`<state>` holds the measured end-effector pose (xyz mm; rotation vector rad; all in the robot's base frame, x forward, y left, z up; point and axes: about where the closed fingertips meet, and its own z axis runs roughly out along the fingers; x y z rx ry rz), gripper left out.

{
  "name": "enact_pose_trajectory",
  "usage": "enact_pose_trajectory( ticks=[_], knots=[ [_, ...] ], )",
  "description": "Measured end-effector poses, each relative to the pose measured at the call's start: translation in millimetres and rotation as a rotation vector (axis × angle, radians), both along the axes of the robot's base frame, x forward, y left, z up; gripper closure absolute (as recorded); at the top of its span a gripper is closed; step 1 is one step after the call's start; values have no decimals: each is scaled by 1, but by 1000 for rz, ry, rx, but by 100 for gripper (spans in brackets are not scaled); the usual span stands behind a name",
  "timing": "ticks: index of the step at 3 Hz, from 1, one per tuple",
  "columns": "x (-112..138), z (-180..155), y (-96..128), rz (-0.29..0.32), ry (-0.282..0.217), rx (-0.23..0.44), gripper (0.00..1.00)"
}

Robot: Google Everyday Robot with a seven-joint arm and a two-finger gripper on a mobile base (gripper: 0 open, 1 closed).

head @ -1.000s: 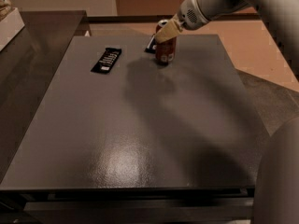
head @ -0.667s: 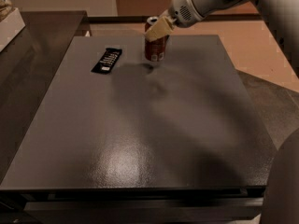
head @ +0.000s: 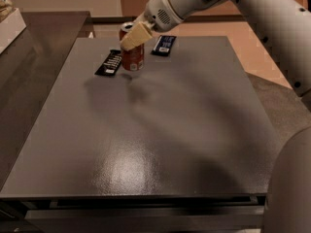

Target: Move coke can near rxbar chocolate

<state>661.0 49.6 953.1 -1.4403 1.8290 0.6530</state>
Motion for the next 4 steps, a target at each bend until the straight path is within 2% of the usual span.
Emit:
enact_pose_trajectory(
  ticks=[1,2,3,4],
  knots=[
    [-4,-9,24,50,21,-6,100],
    [-1,-21,38,69,38,-17,100],
    [4,-31,44,68,55,-32,82],
    [6,-37,44,65,60,-45,59]
  ],
)
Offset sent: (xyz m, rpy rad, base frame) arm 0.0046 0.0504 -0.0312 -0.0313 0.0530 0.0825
